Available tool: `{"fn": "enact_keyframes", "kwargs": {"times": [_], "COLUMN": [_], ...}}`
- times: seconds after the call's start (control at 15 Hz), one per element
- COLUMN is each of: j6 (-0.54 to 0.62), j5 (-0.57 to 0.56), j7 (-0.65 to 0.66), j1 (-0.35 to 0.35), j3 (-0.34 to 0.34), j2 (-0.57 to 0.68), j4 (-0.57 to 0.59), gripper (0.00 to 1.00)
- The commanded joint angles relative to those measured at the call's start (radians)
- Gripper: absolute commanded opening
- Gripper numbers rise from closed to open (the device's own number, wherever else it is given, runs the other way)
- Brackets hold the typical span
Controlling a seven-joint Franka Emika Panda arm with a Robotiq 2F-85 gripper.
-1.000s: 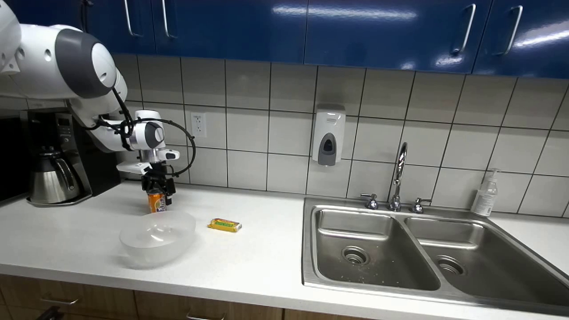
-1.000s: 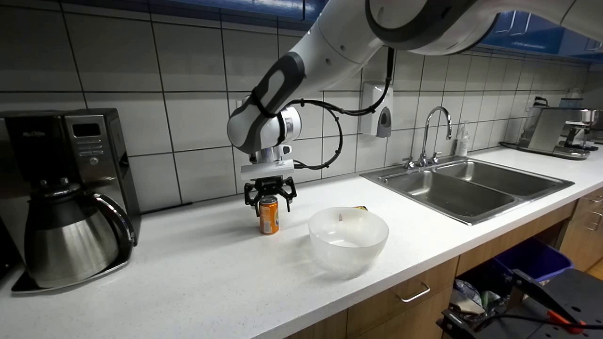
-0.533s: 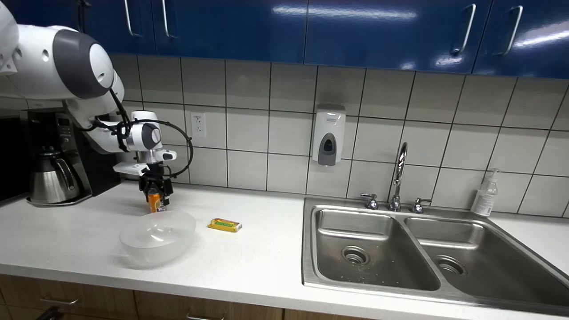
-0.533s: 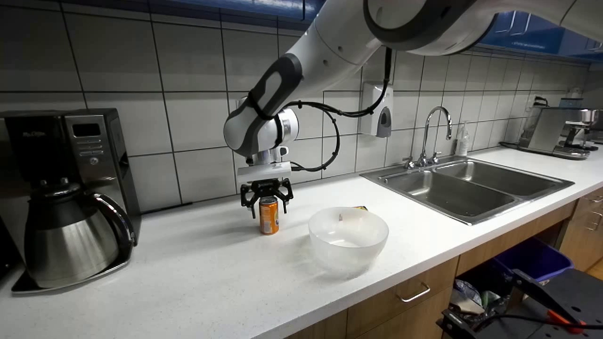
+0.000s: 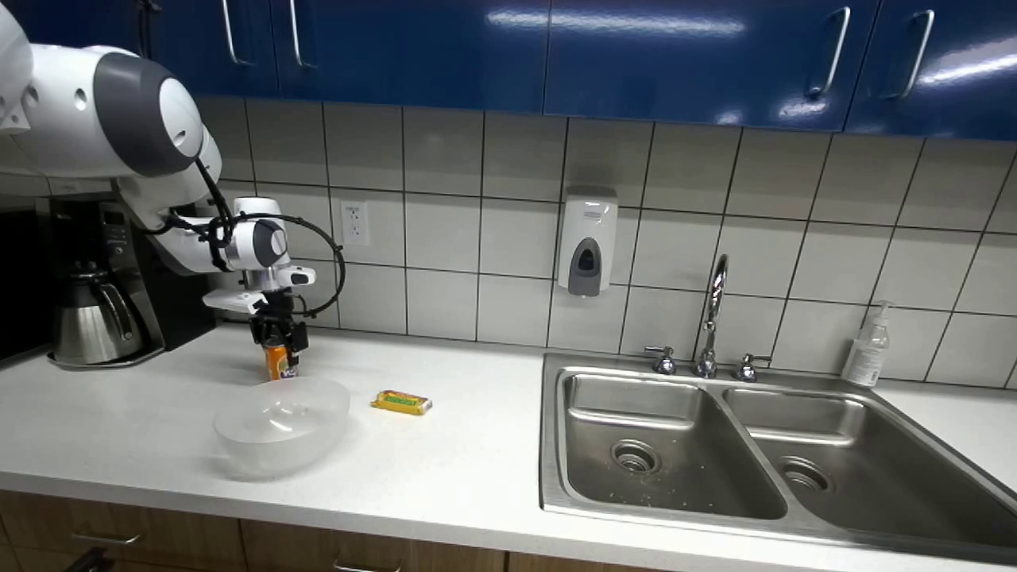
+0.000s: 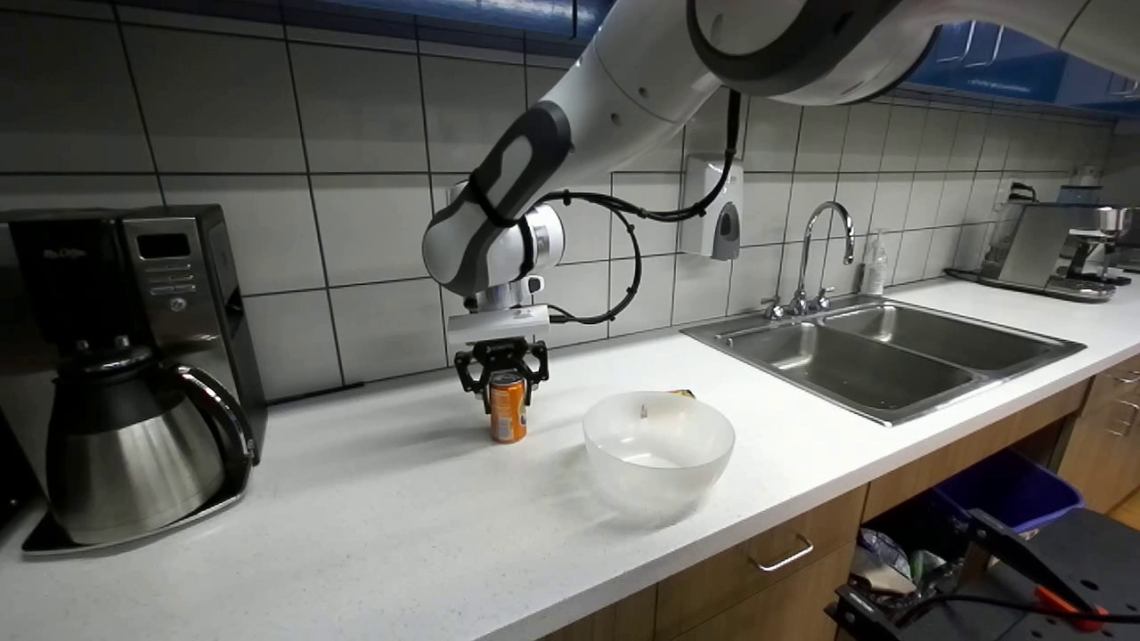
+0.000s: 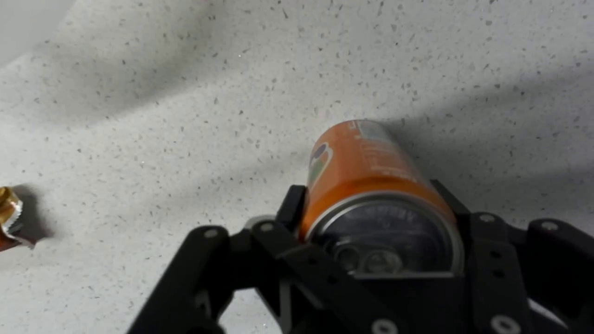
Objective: Put the can in the bowl
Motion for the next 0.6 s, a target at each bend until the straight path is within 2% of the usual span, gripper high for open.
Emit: {"fn": "enact_keyframes", "kwargs": {"times": [0.0, 0.53], "j6": [0.015, 0.123], "j5": [-0.015, -0.019], "j7": [0.01, 0.016], "j1": [0.01, 0.022], "j3": [-0.019, -0.032], "j2": [-0.021, -0.158], "j4": [-0.02, -0.169], "gripper": [0.41, 0.41]}}
